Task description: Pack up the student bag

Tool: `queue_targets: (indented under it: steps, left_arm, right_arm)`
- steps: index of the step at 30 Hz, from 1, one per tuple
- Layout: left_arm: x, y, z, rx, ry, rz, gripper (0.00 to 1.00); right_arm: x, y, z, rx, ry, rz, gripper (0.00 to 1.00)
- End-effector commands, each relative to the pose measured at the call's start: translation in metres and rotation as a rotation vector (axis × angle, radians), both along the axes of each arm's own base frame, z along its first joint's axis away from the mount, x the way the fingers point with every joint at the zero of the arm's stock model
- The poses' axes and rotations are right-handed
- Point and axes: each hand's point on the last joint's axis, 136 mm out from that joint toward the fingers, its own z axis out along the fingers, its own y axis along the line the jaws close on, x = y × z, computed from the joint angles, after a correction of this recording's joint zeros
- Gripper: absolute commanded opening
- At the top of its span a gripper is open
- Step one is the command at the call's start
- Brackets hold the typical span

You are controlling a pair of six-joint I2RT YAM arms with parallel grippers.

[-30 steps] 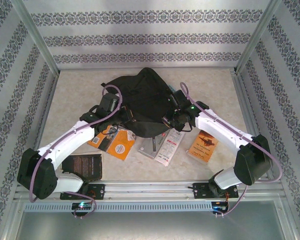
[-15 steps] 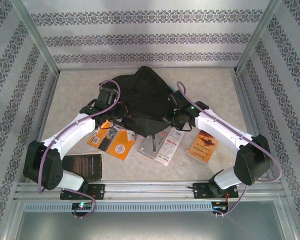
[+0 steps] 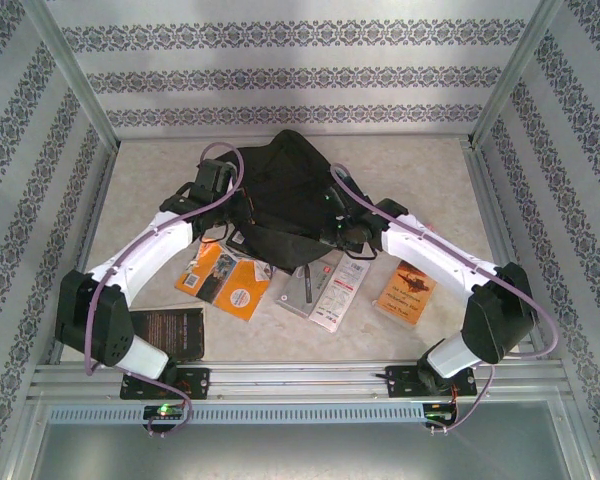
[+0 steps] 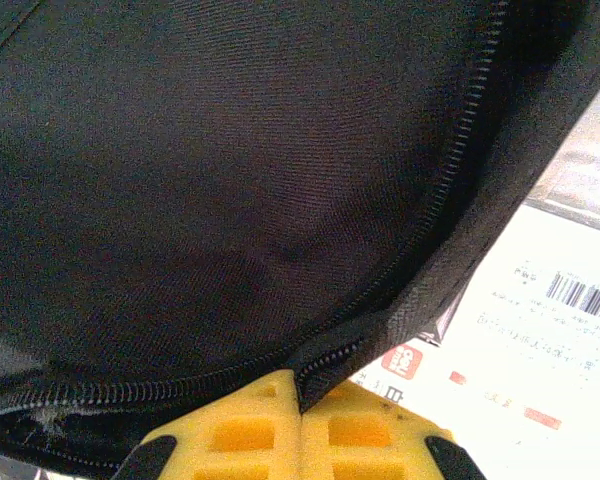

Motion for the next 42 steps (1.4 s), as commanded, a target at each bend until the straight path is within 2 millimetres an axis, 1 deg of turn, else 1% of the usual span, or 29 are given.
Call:
queue_targets:
  steps: [1,6,8,10,15,17,19,22,25,29,30,32,34,35,36,39,40,42]
  left_arm:
    - [0.006,0.024,-0.003,0.132,0.003,0.025,0.0]
    - [0.006,0.04,-0.023,0.165,0.044,0.067,0.0]
    - [0.007,0.051,-0.025,0.16,0.048,0.104,0.0]
    - [0.01,0.063,-0.024,0.164,0.041,0.141,0.0]
    - [0.021,0.078,-0.015,0.193,0.012,0.185,0.0]
    - [0.026,0.08,-0.012,0.185,0.005,0.197,0.0]
    - [0.031,0.078,-0.005,0.166,-0.01,0.2,0.0]
    - [0.031,0.079,0.015,0.151,-0.059,0.218,0.0]
    - [0.024,0.089,0.042,0.16,-0.126,0.253,0.0]
    - [0.003,0.101,0.067,0.172,-0.175,0.283,0.0]
    - [-0.004,0.105,0.068,0.181,-0.177,0.293,0.0]
    - [-0.02,0.115,0.073,0.204,-0.19,0.322,0.0]
    - [-0.036,0.119,0.072,0.209,-0.188,0.325,0.0]
    - [-0.042,0.12,0.067,0.214,-0.172,0.32,0.0]
    - [-0.048,0.12,0.061,0.216,-0.151,0.311,0.04]
    - [-0.063,0.113,0.043,0.204,-0.092,0.256,0.3]
    - [-0.067,0.112,0.036,0.202,-0.073,0.239,0.36]
    - [-0.072,0.107,0.029,0.195,-0.058,0.204,0.42]
  right_arm:
    - [0.003,-0.009,0.004,-0.096,-0.045,0.05,0.0]
    - [0.003,-0.014,0.001,-0.131,-0.054,0.065,0.0]
    - [0.003,-0.016,0.001,-0.145,-0.059,0.067,0.0]
    - [0.004,-0.018,0.001,-0.155,-0.066,0.072,0.0]
    - [0.007,-0.02,0.002,-0.183,-0.087,0.084,0.0]
    - [0.01,-0.019,0.003,-0.179,-0.098,0.091,0.0]
    - [0.014,-0.009,0.007,-0.14,-0.113,0.118,0.0]
    - [0.025,0.007,0.022,-0.066,-0.152,0.143,0.0]
    - [0.041,0.023,0.049,-0.01,-0.218,0.176,0.0]
    - [0.058,0.048,0.084,0.079,-0.312,0.245,0.0]
    - [0.06,0.053,0.089,0.101,-0.324,0.255,0.0]
    - [0.06,0.062,0.094,0.151,-0.329,0.27,0.0]
    - [0.055,0.068,0.088,0.19,-0.313,0.272,0.0]
    - [0.053,0.069,0.083,0.201,-0.304,0.269,0.0]
    - [0.049,0.069,0.075,0.208,-0.292,0.265,0.0]
    - [0.04,0.067,0.045,0.206,-0.252,0.255,0.0]
    - [0.037,0.065,0.032,0.2,-0.23,0.248,0.0]
    - [0.031,0.064,0.013,0.203,-0.192,0.245,0.0]
